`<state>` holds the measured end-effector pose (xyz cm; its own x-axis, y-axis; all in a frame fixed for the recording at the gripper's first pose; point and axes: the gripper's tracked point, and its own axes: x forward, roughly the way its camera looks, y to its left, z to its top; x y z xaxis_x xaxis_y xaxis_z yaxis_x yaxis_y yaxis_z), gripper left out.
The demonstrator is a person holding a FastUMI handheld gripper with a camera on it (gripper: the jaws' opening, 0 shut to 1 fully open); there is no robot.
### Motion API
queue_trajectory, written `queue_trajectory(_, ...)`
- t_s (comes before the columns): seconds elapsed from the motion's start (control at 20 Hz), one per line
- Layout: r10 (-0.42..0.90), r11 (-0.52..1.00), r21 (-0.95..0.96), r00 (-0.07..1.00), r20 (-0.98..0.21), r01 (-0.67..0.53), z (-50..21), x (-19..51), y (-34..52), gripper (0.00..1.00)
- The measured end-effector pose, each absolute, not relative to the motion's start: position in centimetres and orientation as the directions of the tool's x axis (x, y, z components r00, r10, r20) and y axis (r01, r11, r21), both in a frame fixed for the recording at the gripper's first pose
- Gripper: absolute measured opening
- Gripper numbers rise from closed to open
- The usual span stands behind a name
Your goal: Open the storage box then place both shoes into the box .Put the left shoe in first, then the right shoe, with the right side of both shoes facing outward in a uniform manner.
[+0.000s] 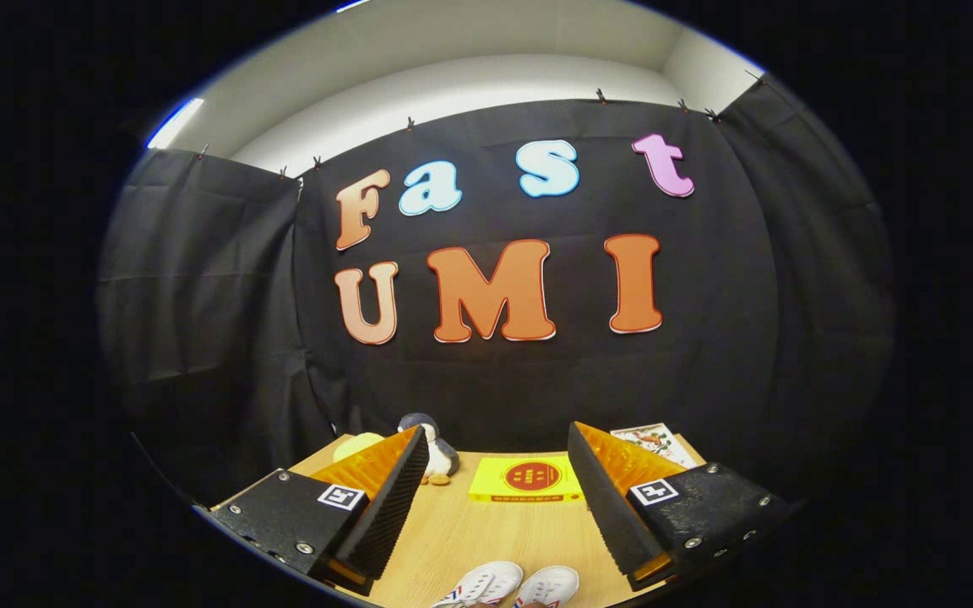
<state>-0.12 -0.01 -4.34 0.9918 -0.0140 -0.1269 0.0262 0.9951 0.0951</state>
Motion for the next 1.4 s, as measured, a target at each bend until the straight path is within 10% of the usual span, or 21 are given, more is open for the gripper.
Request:
queue_trajectory(0.55,0.213,0.969,0.168,0.955,-0.205,-0.18,-9.3,-0.3,9.0,0.97)
queue_trajectory(1.4,0.564,0.817,0.493,0.591,-0.576,-0.299,-24.3,-2.3,22.8,0.96)
